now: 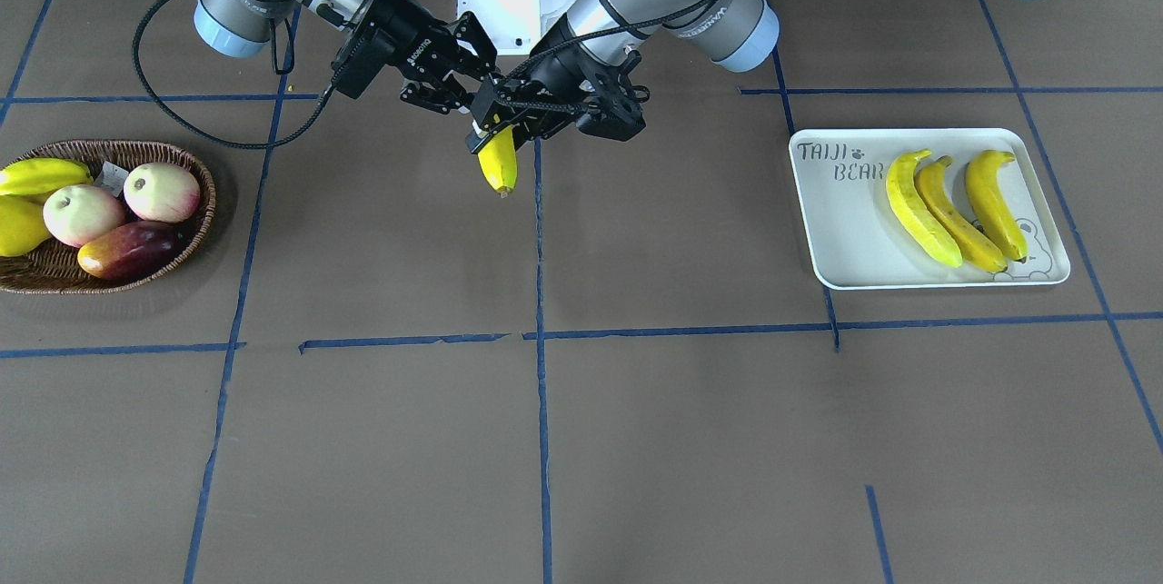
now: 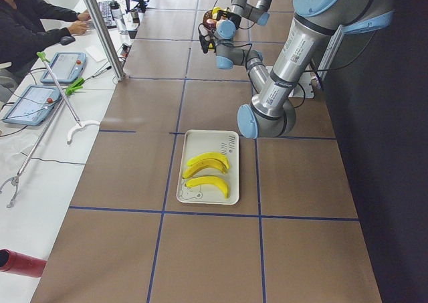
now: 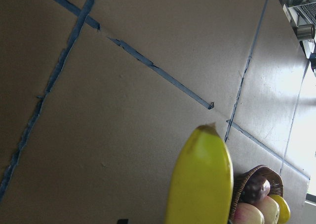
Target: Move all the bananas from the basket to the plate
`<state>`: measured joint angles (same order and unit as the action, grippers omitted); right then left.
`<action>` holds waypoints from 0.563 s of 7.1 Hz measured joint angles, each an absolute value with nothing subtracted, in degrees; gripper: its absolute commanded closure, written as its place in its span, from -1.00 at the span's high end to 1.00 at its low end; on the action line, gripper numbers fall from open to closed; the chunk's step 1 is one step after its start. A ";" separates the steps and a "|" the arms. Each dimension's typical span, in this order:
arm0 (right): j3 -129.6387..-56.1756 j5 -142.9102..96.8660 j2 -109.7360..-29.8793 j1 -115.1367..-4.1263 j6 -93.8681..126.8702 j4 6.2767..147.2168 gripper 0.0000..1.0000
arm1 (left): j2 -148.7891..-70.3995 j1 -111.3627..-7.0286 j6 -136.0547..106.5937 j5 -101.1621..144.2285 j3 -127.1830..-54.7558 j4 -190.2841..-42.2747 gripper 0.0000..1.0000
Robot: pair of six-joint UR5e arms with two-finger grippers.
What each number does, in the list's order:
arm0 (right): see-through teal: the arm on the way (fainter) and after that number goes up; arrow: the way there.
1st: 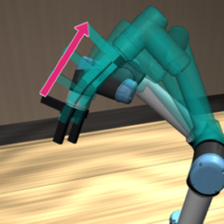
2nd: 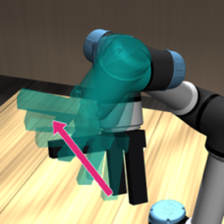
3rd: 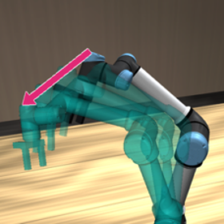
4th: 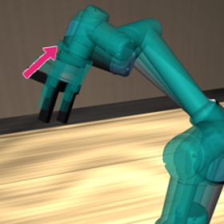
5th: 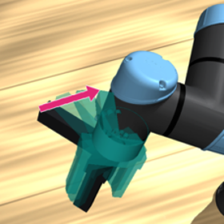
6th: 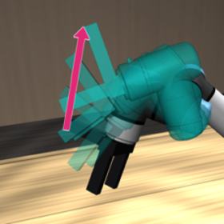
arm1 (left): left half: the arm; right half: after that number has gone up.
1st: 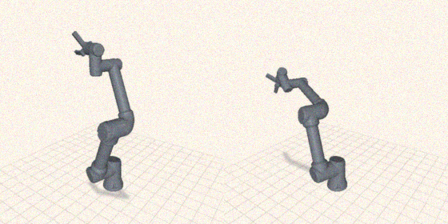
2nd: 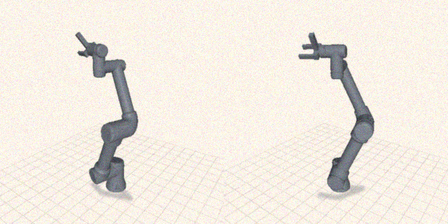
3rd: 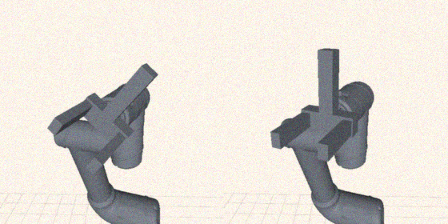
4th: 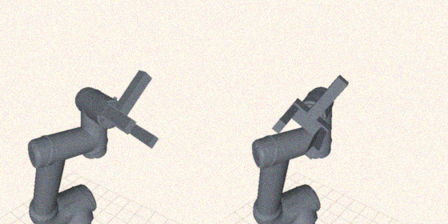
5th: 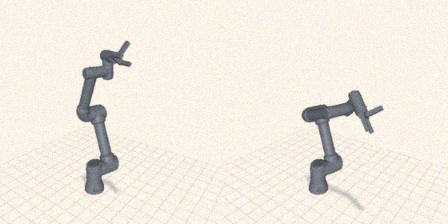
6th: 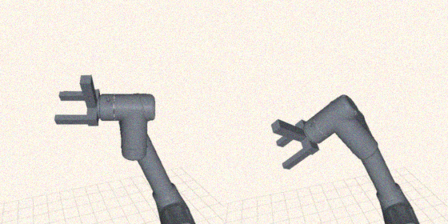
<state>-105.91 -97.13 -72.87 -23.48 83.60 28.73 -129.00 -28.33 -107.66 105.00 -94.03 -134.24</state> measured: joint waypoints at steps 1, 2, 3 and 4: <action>-105.91 -97.12 -72.87 -23.49 83.64 28.72 0.99 | -128.98 -28.36 -107.74 105.02 -94.08 -134.28 -1.00; -105.92 -97.03 -72.91 -23.51 83.68 28.76 0.99 | -128.97 -28.38 -107.80 105.04 -94.15 -134.29 -1.00; -106.13 -96.88 -72.96 -23.56 84.01 28.74 0.99 | -128.86 -28.47 -107.83 105.03 -94.13 -134.24 -1.00; -106.43 -96.81 -73.00 -23.60 84.63 28.74 0.99 | -128.78 -28.63 -107.75 105.03 -94.10 -134.19 -1.00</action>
<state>-106.43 -96.81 -73.00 -23.60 84.63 28.74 -128.78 -28.63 -107.75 105.03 -94.10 -134.19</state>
